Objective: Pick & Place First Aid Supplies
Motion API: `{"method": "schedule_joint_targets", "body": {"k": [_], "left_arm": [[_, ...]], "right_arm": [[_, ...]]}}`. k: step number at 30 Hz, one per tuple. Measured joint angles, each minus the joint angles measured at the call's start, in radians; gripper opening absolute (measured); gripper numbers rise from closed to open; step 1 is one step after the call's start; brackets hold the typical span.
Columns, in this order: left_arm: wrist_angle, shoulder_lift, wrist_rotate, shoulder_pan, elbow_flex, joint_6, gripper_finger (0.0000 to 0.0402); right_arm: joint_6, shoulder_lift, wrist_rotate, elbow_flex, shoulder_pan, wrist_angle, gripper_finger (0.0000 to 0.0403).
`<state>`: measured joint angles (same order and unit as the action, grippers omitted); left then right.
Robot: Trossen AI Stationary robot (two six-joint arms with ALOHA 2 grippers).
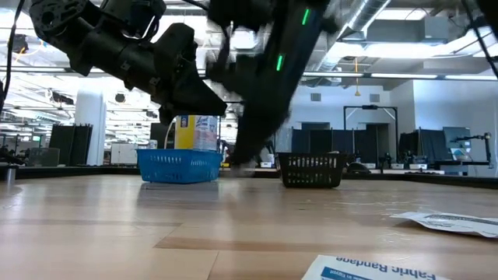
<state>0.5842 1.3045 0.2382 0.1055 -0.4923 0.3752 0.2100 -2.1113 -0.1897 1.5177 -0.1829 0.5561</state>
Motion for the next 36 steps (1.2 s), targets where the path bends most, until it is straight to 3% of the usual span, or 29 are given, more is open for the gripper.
{"method": "schedule_joint_targets", "body": {"k": [7, 11, 17, 25, 36], "left_arm": [[-0.001, 0.000, 0.005, 0.000, 0.000, 0.056, 0.0062], [-0.002, 0.000, 0.005, 0.000, 0.000, 0.084, 0.0062], [0.010, 0.000, -0.033, 0.000, 0.000, 0.193, 0.0062], [0.027, 0.000, -0.051, -0.001, 0.000, 0.205, 0.0062], [0.028, 0.013, -0.051, -0.003, 0.000, 0.192, 0.0062]], "right_arm": [[0.000, 0.187, -0.369, 0.005, -0.132, 0.257, 0.0002], [-0.004, 0.264, -0.502, -0.019, -0.212, 0.271, 0.0002], [-0.171, 0.248, -0.507, -0.091, -0.236, 0.220, 0.0001], [-0.464, 0.161, -0.491, -0.114, -0.216, 0.102, 0.0000], [-0.500, 0.147, -0.544, -0.112, -0.191, 0.032, 0.0000]]}}
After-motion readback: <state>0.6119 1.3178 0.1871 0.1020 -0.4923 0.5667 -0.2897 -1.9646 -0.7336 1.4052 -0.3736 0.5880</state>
